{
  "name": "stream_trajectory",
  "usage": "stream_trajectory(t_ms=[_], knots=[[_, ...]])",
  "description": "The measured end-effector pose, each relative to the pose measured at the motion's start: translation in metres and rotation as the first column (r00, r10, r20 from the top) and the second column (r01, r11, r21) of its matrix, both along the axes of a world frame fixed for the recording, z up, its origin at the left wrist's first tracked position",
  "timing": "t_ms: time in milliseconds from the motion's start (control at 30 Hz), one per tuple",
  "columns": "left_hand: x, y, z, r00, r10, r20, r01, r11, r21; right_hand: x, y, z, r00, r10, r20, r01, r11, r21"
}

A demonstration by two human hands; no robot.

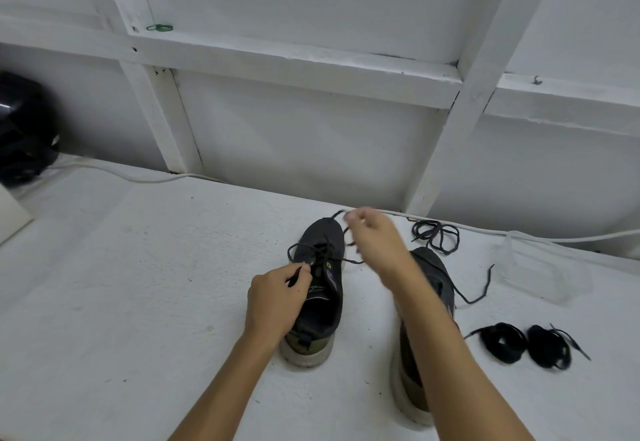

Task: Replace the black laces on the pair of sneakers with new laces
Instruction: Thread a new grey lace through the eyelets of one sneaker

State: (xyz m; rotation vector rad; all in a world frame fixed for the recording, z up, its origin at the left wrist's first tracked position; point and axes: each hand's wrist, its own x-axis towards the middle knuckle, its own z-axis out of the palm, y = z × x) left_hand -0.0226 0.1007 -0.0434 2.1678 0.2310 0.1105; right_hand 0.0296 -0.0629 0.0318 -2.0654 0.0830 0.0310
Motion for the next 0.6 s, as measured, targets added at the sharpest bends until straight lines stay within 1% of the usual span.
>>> stream_trajectory(t_ms=[33, 67, 100, 167, 200, 233, 300, 367, 400, 467, 600], knots=[[0.000, 0.000, 0.000, 1.000, 0.003, -0.003, -0.003, 1.000, -0.003, 0.000, -0.010, 0.010, 0.999, -0.037, 0.018, 0.035, 0.998, 0.057], [-0.001, -0.001, 0.000, 1.000, 0.004, -0.005, -0.005, 1.000, -0.008, 0.000, -0.017, 0.018, 0.999, -0.027, 0.029, 0.026, 0.999, 0.042], [-0.002, -0.001, 0.000, 1.000, 0.006, -0.004, -0.006, 1.000, -0.017, 0.000, -0.022, 0.020, 0.999, 0.015, 0.032, -0.015, 1.000, -0.017], [-0.003, 0.001, 0.000, 1.000, 0.011, -0.001, -0.011, 0.999, -0.033, 0.000, -0.018, 0.014, 0.994, 0.108, 0.005, -0.104, 0.973, -0.207], [-0.003, 0.001, 0.001, 1.000, 0.010, -0.001, -0.010, 0.999, -0.030, -0.001, -0.014, 0.006, 0.994, 0.108, -0.017, -0.109, 0.953, -0.284], [-0.003, 0.001, 0.001, 1.000, 0.007, 0.002, -0.007, 1.000, -0.024, -0.001, -0.009, -0.003, 0.994, 0.102, -0.035, -0.107, 0.939, -0.328], [-0.003, 0.001, 0.002, 1.000, 0.008, 0.008, -0.008, 1.000, -0.015, -0.002, 0.000, -0.017, 0.986, 0.151, -0.063, -0.164, 0.915, -0.368], [-0.004, 0.000, 0.003, 1.000, 0.008, 0.010, -0.008, 1.000, -0.006, -0.006, 0.010, -0.026, 0.966, 0.238, -0.099, -0.256, 0.853, -0.455], [-0.003, -0.001, 0.003, 1.000, 0.007, 0.014, -0.007, 1.000, 0.003, -0.006, 0.014, -0.029, 0.961, 0.257, -0.106, -0.275, 0.820, -0.502], [-0.003, 0.000, 0.003, 1.000, 0.002, 0.025, -0.003, 1.000, 0.018, -0.006, 0.021, -0.031, 0.958, 0.260, -0.124, -0.283, 0.776, -0.563], [-0.003, 0.000, 0.003, 1.000, -0.007, 0.029, 0.006, 0.999, 0.043, 0.002, 0.030, -0.029, 0.955, 0.221, -0.197, -0.296, 0.712, -0.637]])
